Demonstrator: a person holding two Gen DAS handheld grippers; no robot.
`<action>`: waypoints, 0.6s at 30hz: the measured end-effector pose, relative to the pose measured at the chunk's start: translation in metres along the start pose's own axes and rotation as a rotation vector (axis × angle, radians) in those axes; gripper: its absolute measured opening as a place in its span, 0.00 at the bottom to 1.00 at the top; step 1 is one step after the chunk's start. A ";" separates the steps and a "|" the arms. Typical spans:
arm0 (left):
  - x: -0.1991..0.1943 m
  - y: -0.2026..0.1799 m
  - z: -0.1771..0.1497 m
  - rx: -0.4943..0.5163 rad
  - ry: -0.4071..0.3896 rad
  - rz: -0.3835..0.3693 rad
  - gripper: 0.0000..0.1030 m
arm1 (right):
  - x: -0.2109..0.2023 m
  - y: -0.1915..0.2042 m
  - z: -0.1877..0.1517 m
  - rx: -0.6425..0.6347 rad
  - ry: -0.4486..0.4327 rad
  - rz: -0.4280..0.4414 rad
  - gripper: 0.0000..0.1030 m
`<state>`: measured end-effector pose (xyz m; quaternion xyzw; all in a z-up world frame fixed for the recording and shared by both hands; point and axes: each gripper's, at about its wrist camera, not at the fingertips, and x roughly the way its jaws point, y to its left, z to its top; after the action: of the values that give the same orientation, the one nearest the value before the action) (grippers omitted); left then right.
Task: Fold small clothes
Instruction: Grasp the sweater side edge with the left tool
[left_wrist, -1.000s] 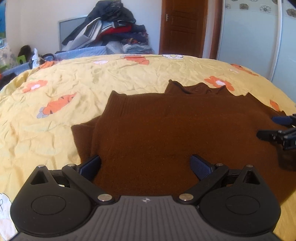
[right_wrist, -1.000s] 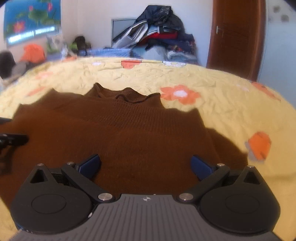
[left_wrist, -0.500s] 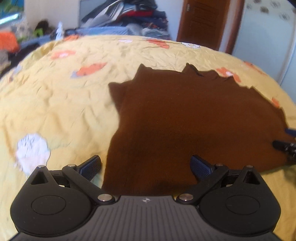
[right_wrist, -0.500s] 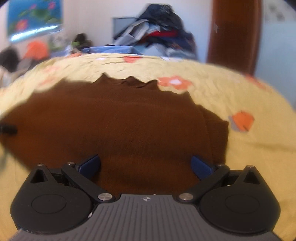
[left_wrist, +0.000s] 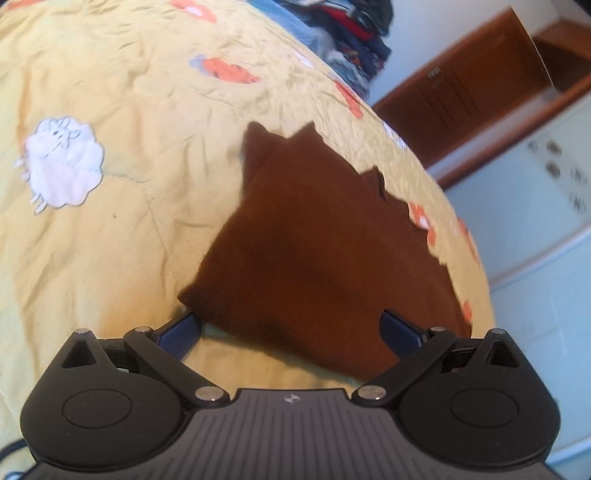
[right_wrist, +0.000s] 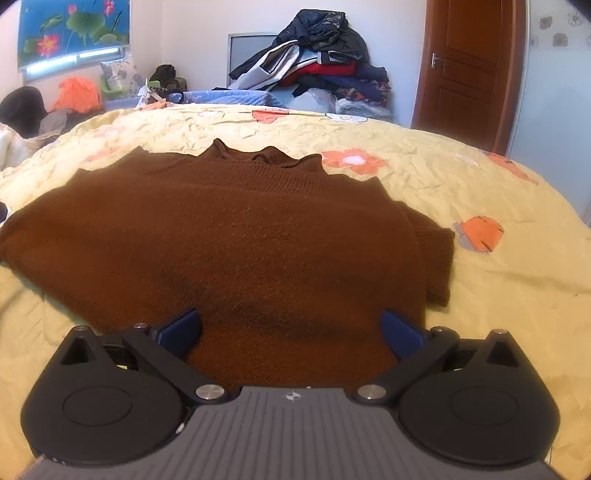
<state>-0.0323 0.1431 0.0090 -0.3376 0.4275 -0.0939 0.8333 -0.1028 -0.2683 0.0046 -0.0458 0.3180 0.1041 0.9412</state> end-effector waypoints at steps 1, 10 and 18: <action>0.001 0.000 0.001 -0.018 -0.006 0.000 1.00 | 0.000 0.000 -0.001 0.002 -0.001 0.000 1.00; 0.017 -0.020 0.008 0.016 -0.018 0.099 1.00 | -0.001 0.001 -0.002 0.003 -0.004 -0.012 1.00; 0.023 -0.031 0.004 0.100 -0.009 0.156 1.00 | -0.001 0.002 -0.002 0.005 -0.004 -0.021 1.00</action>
<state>-0.0114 0.1114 0.0154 -0.2618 0.4434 -0.0484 0.8558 -0.1049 -0.2665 0.0036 -0.0466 0.3159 0.0936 0.9430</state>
